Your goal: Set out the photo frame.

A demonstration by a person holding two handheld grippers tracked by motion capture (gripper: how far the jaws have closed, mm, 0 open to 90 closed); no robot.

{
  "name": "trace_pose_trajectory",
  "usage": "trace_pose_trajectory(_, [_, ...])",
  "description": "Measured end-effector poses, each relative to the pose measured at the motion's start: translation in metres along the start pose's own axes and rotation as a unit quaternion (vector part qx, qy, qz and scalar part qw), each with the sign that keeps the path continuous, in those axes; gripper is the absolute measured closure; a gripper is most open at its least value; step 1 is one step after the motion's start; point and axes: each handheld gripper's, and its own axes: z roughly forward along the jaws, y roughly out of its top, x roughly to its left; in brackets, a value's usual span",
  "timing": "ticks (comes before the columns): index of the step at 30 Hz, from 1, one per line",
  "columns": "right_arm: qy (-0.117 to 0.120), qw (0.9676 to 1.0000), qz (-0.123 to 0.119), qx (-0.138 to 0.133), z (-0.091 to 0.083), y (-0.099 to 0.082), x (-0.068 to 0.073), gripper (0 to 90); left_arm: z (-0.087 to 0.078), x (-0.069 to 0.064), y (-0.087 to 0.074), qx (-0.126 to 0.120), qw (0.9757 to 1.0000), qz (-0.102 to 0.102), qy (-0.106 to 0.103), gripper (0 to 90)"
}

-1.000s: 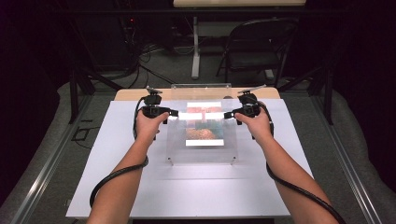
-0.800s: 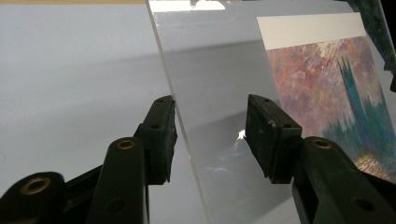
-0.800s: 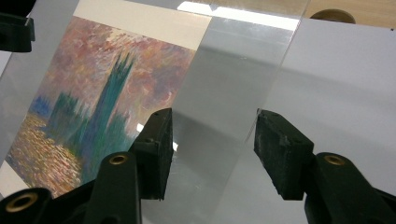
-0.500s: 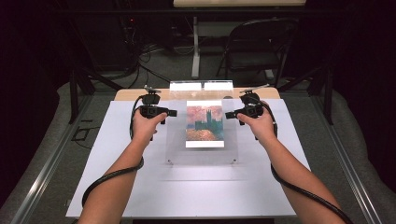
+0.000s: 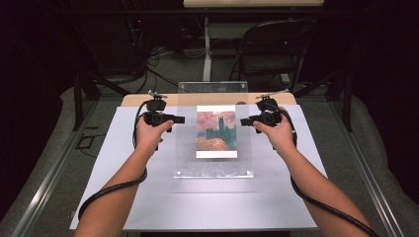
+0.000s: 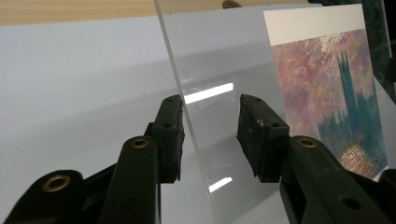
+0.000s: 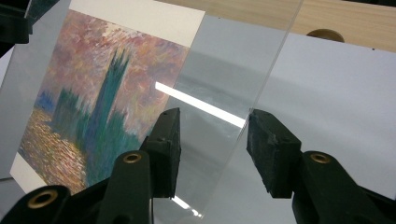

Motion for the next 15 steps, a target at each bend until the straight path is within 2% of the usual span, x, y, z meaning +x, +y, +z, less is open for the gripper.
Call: trace_pose_trajectory(15, [-0.004,0.9998,-0.017,-0.010,-0.019,-0.003,0.011,60.1,-0.019,-0.008,-0.005,-0.009,0.9997,0.021,-0.003,65.9])
